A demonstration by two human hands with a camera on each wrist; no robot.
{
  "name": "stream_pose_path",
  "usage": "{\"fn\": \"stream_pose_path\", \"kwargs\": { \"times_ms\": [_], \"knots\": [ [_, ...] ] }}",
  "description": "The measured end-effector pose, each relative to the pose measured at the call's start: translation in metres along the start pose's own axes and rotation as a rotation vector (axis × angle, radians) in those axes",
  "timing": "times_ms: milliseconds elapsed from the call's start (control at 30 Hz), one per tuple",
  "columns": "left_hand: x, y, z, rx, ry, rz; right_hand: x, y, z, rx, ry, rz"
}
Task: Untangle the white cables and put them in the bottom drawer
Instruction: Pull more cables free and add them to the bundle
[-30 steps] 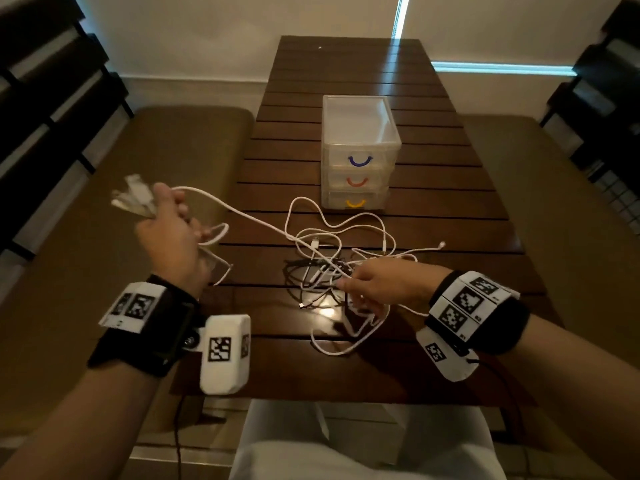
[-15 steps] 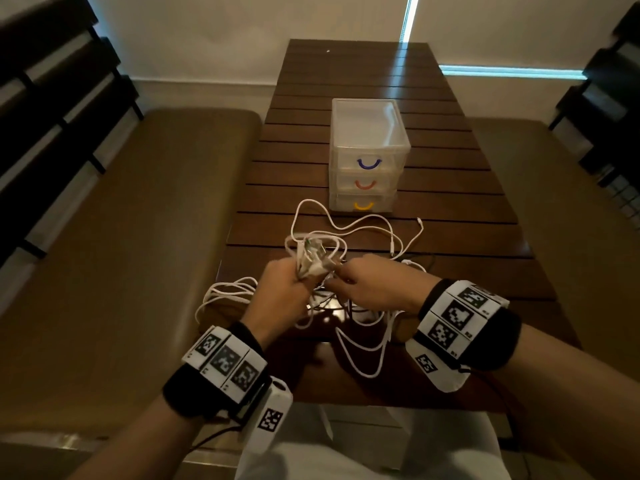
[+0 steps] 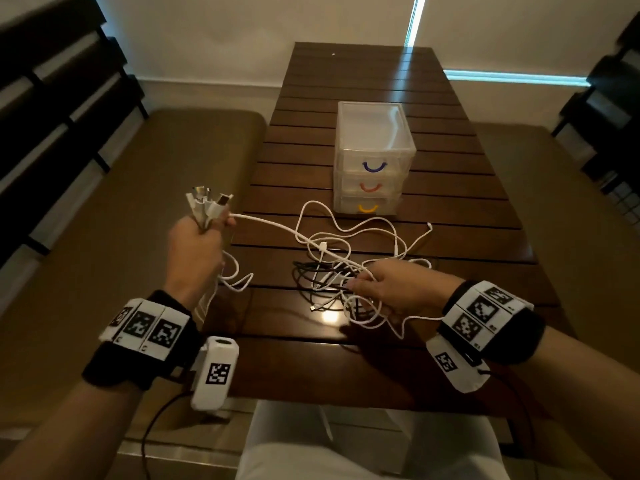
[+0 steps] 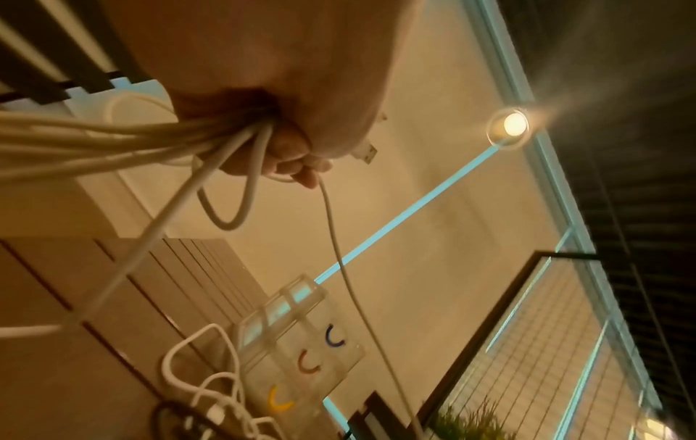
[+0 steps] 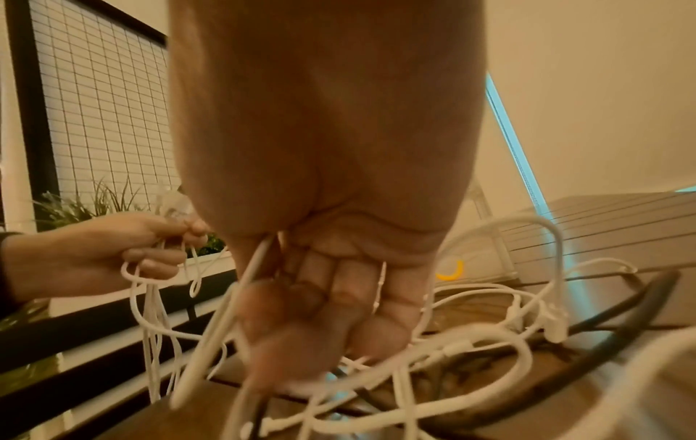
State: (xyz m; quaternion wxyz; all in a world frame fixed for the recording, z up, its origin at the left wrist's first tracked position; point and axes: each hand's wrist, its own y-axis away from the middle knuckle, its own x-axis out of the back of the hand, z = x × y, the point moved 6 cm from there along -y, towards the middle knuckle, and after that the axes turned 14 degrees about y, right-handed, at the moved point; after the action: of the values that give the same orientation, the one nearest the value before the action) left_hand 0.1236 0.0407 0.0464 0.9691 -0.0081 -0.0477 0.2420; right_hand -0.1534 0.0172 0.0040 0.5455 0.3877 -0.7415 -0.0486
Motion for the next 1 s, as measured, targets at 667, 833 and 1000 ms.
{"fn": "stream_pose_path", "kwargs": {
  "times_ms": [667, 833, 1000],
  "knots": [
    [-0.001, 0.026, -0.001, -0.117, 0.109, -0.150, 0.086, 0.012, -0.105, 0.449, -0.347, 0.679],
    [-0.003, 0.031, 0.001, -0.140, 0.209, -0.146, 0.109, 0.026, -0.129, 0.518, -0.121, 0.861],
    [-0.009, 0.035, 0.001, -0.119, 0.223, -0.241, 0.124, 0.035, -0.149, 0.607, 0.041, 0.924]
  ]
}}
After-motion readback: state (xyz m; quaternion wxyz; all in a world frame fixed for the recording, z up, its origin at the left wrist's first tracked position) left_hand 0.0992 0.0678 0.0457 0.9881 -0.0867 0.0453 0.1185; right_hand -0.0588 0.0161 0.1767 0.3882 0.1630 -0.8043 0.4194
